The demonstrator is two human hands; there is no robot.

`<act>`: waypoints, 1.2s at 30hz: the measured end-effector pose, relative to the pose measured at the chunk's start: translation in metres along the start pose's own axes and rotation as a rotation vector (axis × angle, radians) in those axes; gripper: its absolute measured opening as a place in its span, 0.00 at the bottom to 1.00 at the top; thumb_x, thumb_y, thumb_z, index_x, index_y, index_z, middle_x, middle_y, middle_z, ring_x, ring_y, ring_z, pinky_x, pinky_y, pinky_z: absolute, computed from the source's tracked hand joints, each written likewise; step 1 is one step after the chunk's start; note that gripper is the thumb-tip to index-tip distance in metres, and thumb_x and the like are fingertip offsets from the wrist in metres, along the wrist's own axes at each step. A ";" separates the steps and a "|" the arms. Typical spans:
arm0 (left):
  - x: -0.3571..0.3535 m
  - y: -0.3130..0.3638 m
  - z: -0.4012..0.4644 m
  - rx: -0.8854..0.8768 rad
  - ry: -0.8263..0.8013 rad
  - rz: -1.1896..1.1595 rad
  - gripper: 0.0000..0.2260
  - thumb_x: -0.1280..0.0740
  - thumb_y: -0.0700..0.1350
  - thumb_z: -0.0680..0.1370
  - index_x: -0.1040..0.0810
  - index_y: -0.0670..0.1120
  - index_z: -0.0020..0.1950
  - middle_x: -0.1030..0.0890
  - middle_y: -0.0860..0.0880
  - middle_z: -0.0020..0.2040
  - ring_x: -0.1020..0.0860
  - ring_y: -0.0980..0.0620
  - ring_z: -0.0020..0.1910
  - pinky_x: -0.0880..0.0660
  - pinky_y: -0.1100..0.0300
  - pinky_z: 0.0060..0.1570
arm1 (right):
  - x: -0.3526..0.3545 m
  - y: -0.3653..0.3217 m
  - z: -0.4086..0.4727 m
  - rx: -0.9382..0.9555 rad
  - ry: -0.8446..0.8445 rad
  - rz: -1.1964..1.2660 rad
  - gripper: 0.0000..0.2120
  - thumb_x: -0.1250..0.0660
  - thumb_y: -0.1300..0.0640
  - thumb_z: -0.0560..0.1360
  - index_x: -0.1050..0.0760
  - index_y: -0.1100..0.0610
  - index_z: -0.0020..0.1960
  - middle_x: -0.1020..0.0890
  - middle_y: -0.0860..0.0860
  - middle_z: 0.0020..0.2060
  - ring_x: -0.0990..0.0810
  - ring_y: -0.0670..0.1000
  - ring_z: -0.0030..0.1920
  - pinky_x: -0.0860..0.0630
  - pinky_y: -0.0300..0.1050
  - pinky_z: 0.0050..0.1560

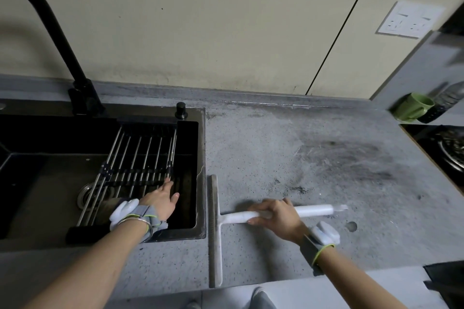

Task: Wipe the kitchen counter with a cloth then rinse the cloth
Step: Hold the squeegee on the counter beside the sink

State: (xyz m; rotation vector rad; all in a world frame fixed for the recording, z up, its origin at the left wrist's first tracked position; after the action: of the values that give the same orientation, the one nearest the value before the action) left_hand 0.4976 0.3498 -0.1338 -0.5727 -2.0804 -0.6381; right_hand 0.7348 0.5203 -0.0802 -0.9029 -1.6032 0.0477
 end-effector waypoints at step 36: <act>-0.005 -0.009 0.008 -0.013 -0.026 -0.049 0.24 0.51 0.54 0.83 0.51 0.51 0.78 0.52 0.54 0.79 0.32 0.44 0.70 0.31 0.55 0.62 | 0.006 0.033 -0.024 -0.138 -0.051 0.138 0.12 0.28 0.44 0.69 0.20 0.42 0.53 0.24 0.33 0.38 0.26 0.39 0.42 0.35 0.44 0.54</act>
State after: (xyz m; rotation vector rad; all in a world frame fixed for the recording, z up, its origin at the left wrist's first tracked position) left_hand 0.4902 0.3475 -0.1440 -0.5413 -2.1215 -0.6765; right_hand 0.7724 0.5357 -0.0858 -1.1267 -1.6040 0.0584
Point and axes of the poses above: each hand's wrist, its own z-axis towards the middle knuckle, its own x-axis out of the back of the hand, y = z × x, the point moved 5 cm from there along z, towards the middle knuckle
